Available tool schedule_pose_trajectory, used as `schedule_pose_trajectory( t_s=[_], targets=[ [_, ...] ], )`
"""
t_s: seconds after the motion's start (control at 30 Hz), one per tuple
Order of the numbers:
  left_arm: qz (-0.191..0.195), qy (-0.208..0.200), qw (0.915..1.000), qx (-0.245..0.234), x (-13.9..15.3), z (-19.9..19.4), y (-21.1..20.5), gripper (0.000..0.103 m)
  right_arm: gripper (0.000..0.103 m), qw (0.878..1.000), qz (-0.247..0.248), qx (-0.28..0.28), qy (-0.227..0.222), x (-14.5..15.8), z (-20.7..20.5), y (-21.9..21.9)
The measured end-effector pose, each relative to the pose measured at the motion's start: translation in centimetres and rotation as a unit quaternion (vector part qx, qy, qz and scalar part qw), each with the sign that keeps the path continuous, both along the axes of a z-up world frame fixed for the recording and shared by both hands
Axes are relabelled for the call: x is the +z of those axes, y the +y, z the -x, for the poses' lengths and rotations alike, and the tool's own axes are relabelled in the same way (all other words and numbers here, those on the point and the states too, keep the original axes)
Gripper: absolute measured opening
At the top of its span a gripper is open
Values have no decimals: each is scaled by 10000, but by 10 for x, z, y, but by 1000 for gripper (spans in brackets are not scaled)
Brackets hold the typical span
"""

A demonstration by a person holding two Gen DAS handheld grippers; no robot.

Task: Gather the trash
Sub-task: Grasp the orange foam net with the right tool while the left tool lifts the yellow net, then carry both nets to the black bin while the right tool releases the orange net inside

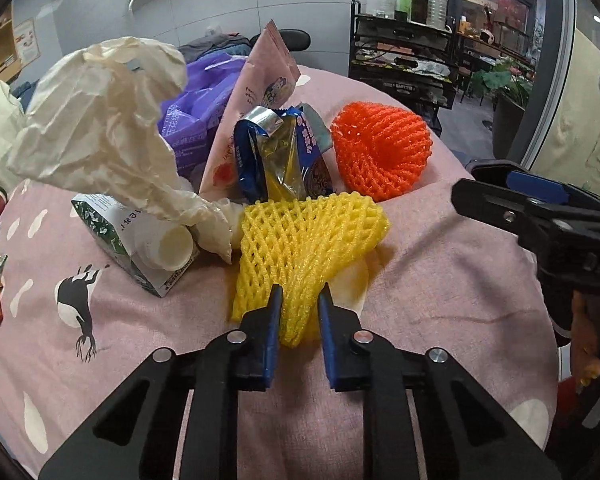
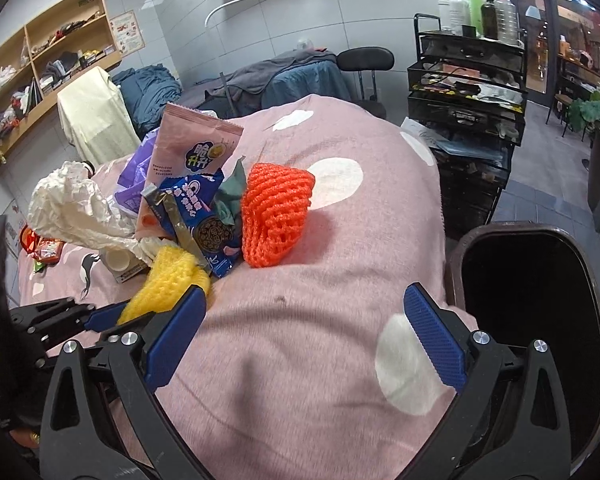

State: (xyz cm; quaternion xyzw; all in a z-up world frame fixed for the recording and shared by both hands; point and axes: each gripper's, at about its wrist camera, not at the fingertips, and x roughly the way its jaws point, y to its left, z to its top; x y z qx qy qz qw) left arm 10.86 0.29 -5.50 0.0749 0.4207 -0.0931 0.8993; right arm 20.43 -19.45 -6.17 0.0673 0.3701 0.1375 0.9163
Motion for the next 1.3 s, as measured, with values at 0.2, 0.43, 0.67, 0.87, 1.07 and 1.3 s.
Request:
schedule_pose_trajectory(
  t_s=[0.2, 0.43, 0.67, 0.87, 1.07, 1.3],
  targets=[
    [361, -258, 9990, 69, 11, 22, 12, 13, 73, 9992, -34, 223, 335, -5, -37, 12],
    [608, -324, 9976, 112, 14, 34, 14, 13, 18, 9973, -203, 417, 577, -14, -61, 21],
    [761, -454, 9960, 82, 21, 39, 13, 13, 10, 9988, -374, 259, 183, -2, -35, 10],
    [861, -581, 9946, -86, 31, 42, 4, 13, 10, 9979, -637, -14, -96, 12, -1, -15],
    [961, -639, 9926, -388, 40, 40, -19, 13, 10, 9956, -717, -459, -381, 22, 35, -52],
    [948, -702, 9892, -867, 46, 37, -55, 13, 10, 9897, -830, -1098, -397, 18, 61, -101]
  ],
)
